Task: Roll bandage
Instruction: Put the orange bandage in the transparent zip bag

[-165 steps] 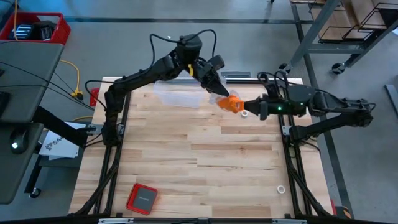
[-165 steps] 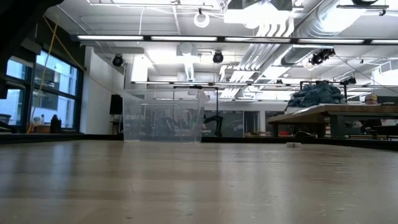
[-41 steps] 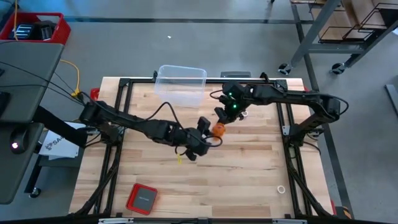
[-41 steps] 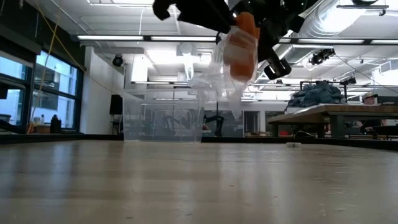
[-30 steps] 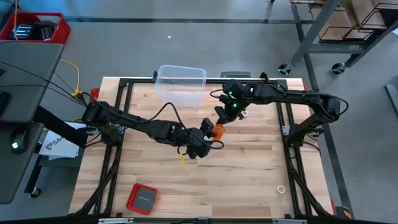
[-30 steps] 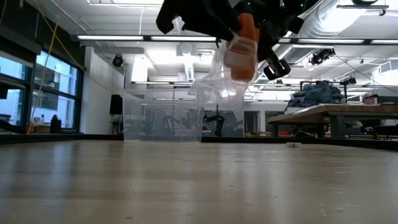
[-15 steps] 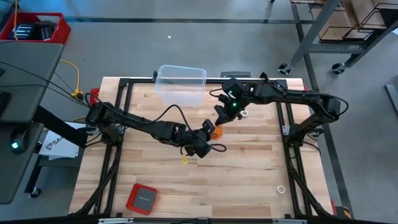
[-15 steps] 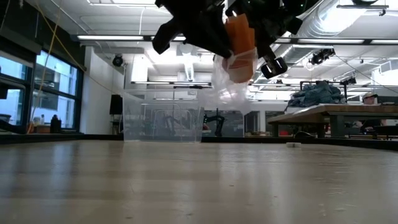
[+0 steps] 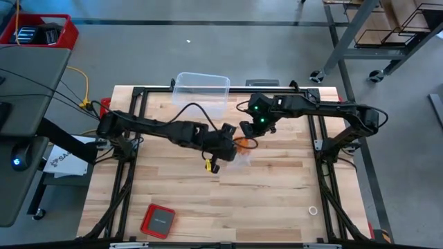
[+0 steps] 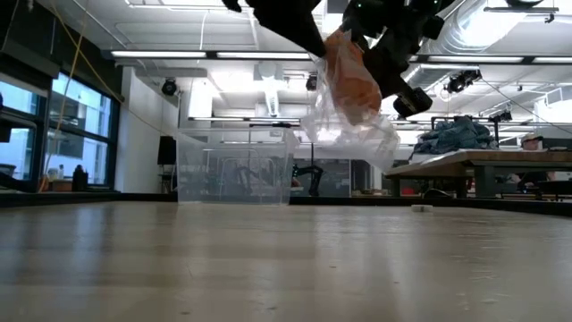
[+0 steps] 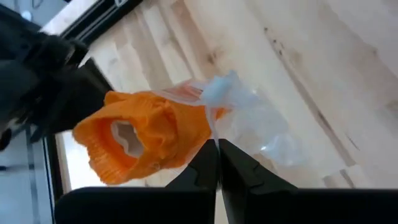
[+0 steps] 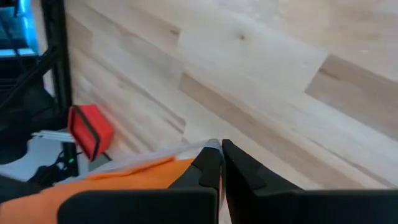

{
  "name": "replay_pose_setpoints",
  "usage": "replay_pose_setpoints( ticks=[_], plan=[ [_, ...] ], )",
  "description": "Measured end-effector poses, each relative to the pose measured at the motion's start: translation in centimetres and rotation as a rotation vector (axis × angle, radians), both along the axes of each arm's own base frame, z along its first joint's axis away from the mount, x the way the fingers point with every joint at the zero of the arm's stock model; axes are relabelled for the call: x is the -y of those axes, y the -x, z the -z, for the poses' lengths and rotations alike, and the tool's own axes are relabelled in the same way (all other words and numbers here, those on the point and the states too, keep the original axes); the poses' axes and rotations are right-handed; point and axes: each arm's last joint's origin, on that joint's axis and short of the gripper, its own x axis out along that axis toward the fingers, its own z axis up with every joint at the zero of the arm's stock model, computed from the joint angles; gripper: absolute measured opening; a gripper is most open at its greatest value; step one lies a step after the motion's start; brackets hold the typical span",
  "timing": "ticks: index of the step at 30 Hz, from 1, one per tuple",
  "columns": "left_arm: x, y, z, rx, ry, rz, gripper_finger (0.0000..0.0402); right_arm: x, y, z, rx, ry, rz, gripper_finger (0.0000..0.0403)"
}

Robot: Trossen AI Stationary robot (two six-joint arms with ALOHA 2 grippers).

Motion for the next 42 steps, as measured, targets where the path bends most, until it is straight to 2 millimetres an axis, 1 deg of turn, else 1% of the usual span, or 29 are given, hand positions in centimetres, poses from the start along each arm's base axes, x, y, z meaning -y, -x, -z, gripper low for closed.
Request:
replay_pose_setpoints(
  ticks=[5,8,10,12,14,15,17,18,20,21,23,25,29,32,36,38,40,42],
  plan=[
    [-1.4,0.1,0.2,-0.033,0.018,-0.034,0.0001,-0.2,0.0,0.1,-0.012,0.031,0.001,0.0000],
    [-1.7,0.3,0.4,-0.079,0.017,-0.002,0.0001,-0.3,-0.1,0.0,0.006,0.046,-0.032,0.0000],
    [-1.7,0.5,0.0,-0.092,0.007,0.040,0.0000,-0.4,0.1,0.1,-0.002,0.067,-0.090,0.0000],
    [-1.7,0.5,-1.0,-0.050,0.035,0.064,0.0000,-0.7,0.2,0.2,-0.006,0.067,-0.139,0.0000],
    [-1.9,0.3,-2.0,0.007,0.065,0.064,0.0000,-0.8,0.0,0.0,0.041,0.065,-0.187,0.0000],
    [-2.2,0.2,-2.0,0.012,0.078,0.057,0.0000,-0.8,-0.3,-0.1,0.081,0.058,-0.202,0.0000],
    [-3.1,-0.4,-1.0,-0.021,0.087,0.037,0.0000,-0.9,-0.7,-0.3,0.133,0.052,-0.216,0.0000],
    [-3.5,-0.8,0.0,-0.061,0.085,0.024,0.0000,-1.0,-0.8,-0.3,0.135,0.061,-0.216,0.0000],
    [-3.9,-1.0,1.3,-0.120,0.077,0.005,0.0000,-1.1,-0.1,0.1,0.041,0.079,-0.202,0.0000],
    [-4.0,-1.0,1.5,-0.131,0.080,-0.006,0.0000,-1.2,0.2,0.3,0.008,0.073,-0.210,0.0000],
    [-3.8,-0.9,0.9,-0.108,0.090,-0.005,0.0000,-1.2,0.2,0.3,0.033,0.059,-0.253,0.0000],
    [-3.7,-0.9,0.7,-0.095,0.098,-0.005,0.0000,-1.2,0.2,-0.2,0.082,0.054,-0.275,0.0000],
    [-4.0,-1.5,1.3,-0.077,0.107,-0.028,0.0000,-1.1,0.2,-0.9,0.116,0.107,-0.249,0.0000],
    [-4.1,-1.4,0.5,-0.035,0.106,-0.031,0.0000,-1.0,0.5,-1.9,0.155,0.162,-0.219,0.0001],
    [-4.0,-1.5,0.6,-0.040,0.107,-0.045,0.0000,-0.6,1.5,-3.2,0.188,0.200,-0.189,0.0020],
    [-4.1,-1.5,0.7,-0.041,0.106,-0.052,0.0000,-0.2,2.3,-4.2,0.217,0.233,-0.161,0.0027],
    [-4.2,-1.5,0.5,-0.028,0.098,-0.060,0.0000,0.0,3.2,-5.2,0.245,0.257,-0.114,0.0026],
    [-4.4,-1.6,0.4,-0.020,0.081,-0.078,0.0000,0.1,3.9,-6.0,0.265,0.280,-0.086,0.0013]
  ],
)
